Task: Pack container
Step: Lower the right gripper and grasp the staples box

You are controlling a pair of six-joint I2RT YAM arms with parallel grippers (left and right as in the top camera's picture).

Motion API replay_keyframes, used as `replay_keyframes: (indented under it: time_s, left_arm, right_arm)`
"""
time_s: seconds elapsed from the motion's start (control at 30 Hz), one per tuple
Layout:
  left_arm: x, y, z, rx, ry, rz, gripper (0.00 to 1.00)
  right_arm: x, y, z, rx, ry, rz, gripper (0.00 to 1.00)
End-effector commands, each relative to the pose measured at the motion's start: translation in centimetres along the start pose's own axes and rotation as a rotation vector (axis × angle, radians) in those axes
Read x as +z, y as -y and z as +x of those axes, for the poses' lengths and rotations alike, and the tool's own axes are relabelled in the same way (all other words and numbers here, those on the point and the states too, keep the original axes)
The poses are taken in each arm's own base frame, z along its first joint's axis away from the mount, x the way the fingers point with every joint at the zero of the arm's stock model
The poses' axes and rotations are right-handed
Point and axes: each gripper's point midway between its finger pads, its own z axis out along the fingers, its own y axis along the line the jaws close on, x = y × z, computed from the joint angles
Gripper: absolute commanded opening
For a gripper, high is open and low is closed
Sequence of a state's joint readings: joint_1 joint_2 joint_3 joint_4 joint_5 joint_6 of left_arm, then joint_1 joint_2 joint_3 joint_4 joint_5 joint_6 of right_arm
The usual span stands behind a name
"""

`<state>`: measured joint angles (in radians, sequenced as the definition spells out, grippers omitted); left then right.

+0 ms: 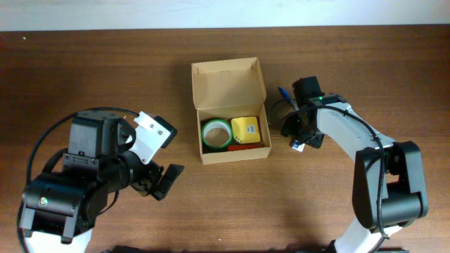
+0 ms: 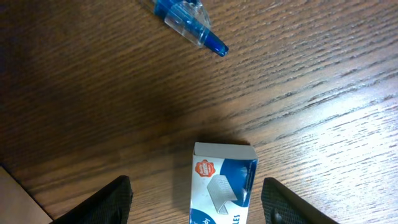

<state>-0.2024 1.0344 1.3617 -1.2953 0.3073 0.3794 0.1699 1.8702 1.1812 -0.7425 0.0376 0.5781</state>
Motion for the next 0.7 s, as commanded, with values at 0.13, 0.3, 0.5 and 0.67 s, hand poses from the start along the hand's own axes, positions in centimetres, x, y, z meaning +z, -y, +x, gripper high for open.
replay_keyframes:
  time_s: [0.13,0.3,0.5,0.67]
  left_arm:
    - [-0.3,-0.1,-0.4,0.020,0.013,-0.005,1.00]
    - [-0.3,-0.1,-0.3,0.020,0.013,-0.005,1.00]
    - [-0.3,-0.1,-0.4,0.020,0.013,-0.005,1.00]
    - [-0.3,-0.1,-0.3,0.020,0.013,-0.005,1.00]
  right_arm:
    - [1.7,0.3,0.7,-0.030,-0.036,0.020,0.68]
    - [1.9,0.3,0.8,-0.043,-0.036,0.017,0.68]
    - [2.6,-0.3,1.3,-0.051,-0.043,-0.032,0.67]
    - [3.0,-0.3,1.6,-0.051,-0.045,-0.043,0.61]
